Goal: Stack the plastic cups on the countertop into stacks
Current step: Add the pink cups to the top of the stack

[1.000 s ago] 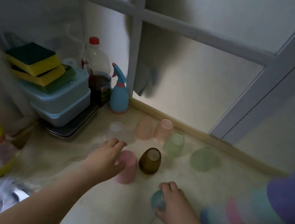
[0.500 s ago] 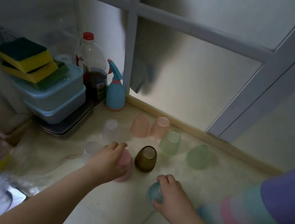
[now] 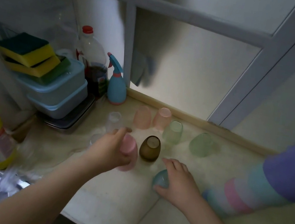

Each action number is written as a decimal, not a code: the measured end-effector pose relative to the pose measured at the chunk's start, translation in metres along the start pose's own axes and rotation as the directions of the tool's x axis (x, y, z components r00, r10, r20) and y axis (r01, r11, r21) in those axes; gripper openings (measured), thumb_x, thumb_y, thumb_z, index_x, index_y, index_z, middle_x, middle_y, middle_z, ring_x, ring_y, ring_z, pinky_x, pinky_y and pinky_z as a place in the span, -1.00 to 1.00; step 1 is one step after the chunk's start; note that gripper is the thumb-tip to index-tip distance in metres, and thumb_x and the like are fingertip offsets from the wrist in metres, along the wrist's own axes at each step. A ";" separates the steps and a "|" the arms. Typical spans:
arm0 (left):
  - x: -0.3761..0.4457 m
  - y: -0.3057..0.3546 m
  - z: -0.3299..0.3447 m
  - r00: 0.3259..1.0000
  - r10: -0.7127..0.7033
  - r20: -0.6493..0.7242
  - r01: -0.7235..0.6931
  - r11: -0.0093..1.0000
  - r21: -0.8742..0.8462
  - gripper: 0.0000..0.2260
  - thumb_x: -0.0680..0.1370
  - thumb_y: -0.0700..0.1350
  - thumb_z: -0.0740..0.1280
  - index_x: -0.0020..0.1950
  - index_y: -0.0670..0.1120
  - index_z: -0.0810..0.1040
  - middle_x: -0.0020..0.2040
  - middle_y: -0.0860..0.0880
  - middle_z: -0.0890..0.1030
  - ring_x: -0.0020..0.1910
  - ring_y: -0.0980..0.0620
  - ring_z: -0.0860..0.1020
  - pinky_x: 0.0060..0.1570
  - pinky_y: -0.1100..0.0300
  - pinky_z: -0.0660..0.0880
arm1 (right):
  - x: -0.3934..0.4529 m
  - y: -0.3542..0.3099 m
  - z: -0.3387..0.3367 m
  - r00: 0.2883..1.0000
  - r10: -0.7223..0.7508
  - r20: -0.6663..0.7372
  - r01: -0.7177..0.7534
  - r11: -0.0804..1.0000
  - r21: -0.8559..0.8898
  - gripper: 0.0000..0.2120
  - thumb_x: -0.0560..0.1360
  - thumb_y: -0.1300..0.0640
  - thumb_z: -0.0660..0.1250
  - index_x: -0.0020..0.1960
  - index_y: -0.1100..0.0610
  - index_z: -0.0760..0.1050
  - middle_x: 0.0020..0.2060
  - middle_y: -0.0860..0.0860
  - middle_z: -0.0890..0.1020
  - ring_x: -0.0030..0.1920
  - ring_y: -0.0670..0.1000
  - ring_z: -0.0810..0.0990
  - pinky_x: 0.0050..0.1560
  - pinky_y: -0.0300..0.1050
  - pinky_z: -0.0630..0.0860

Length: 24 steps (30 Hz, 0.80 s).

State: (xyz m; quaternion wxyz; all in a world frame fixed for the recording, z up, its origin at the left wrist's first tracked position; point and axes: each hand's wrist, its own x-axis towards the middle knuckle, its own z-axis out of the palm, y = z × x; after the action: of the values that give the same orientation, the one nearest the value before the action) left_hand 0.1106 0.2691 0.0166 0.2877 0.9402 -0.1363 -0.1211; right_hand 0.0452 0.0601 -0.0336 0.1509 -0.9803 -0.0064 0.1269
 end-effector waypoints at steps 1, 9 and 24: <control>-0.002 0.004 -0.007 1.000 0.002 -0.018 -0.002 1.000 -0.020 -0.36 0.33 -0.04 0.47 0.32 0.01 0.25 0.22 -0.07 0.49 0.09 -0.08 0.50 0.03 0.07 0.50 | -0.003 -0.004 -0.006 0.999 -0.014 -0.044 0.014 1.000 0.004 -0.27 0.38 -0.11 0.35 0.45 0.05 0.15 0.38 0.01 0.32 0.37 0.08 0.28 0.35 -0.06 0.29; -0.045 0.075 -0.081 0.967 0.155 -0.204 -0.178 0.979 -0.101 -0.54 0.32 -0.08 0.47 0.14 0.07 0.38 -0.11 0.16 0.49 -0.11 0.08 0.50 -0.20 0.23 0.47 | -0.041 -0.043 -0.101 0.965 -0.156 -0.210 0.168 0.985 0.038 -0.58 0.43 0.02 0.33 0.23 0.11 0.35 0.08 0.09 0.54 0.10 0.11 0.51 0.10 0.04 0.50; -0.126 0.318 -0.137 0.763 0.434 -0.479 -0.565 0.807 -0.170 -0.60 0.40 -0.05 0.43 0.20 0.07 0.43 -0.02 -0.01 0.55 -0.06 0.01 0.55 -0.06 0.14 0.55 | -0.243 0.044 -0.288 0.779 -0.154 -0.608 0.215 0.976 0.027 -0.65 0.44 -0.05 0.36 0.20 -0.05 0.42 -0.05 -0.14 0.53 -0.05 -0.12 0.51 -0.01 -0.20 0.48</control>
State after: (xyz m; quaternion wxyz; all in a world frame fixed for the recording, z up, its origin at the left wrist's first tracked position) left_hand -0.0245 0.1256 0.3281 0.4731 0.8157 -0.2998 0.1451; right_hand -0.1191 -0.0792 0.2791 0.2031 -0.9559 -0.0480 -0.2065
